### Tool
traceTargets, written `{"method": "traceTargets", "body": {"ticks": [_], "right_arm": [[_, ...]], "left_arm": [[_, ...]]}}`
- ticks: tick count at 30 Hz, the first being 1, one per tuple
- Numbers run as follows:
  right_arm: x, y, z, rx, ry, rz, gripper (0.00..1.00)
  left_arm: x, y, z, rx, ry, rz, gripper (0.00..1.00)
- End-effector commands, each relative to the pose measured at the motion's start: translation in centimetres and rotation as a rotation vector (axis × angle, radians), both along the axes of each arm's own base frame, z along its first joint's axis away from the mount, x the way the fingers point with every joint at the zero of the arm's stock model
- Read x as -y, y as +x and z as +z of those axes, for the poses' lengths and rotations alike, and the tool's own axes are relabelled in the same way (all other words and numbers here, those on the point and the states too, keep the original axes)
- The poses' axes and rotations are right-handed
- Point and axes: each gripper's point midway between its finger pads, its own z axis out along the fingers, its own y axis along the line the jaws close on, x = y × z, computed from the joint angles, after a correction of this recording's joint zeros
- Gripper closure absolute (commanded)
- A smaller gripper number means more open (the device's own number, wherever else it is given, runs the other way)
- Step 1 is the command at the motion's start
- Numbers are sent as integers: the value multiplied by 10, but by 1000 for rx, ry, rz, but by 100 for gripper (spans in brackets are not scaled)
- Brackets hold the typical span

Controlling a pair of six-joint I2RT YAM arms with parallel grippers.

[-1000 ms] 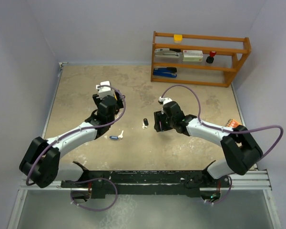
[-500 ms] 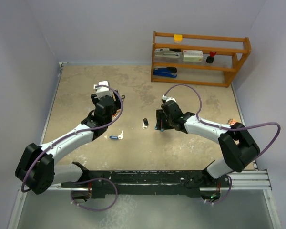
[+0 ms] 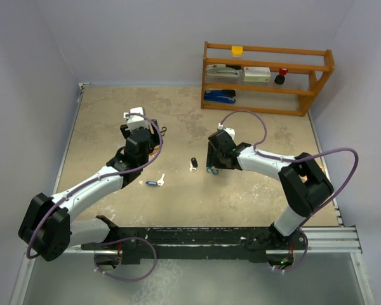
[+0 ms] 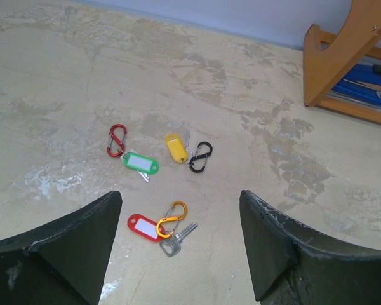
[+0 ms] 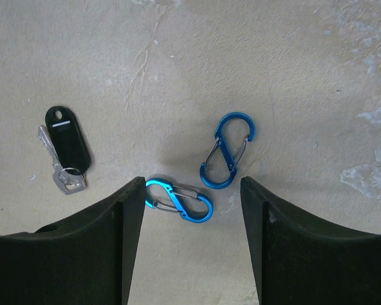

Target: Put the keys on the keyring

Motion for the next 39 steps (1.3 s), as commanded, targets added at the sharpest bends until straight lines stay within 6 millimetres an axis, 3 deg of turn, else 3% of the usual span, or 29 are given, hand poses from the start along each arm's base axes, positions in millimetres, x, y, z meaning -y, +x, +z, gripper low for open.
{"method": "traceTargets", "body": {"ticks": [1, 11, 31, 39], "right_arm": [[5, 11, 13, 41, -17, -76, 36], [8, 11, 1, 16, -36, -86, 36], [18, 17, -16, -11, -70, -115, 47], [20, 17, -21, -20, -68, -116, 58]], "left_arm": [[-1, 2, 26, 54, -34, -1, 28], [-1, 1, 25, 58, -37, -4, 28], [1, 2, 23, 55, -38, -11, 28], [2, 3, 21, 49, -34, -13, 28]]}}
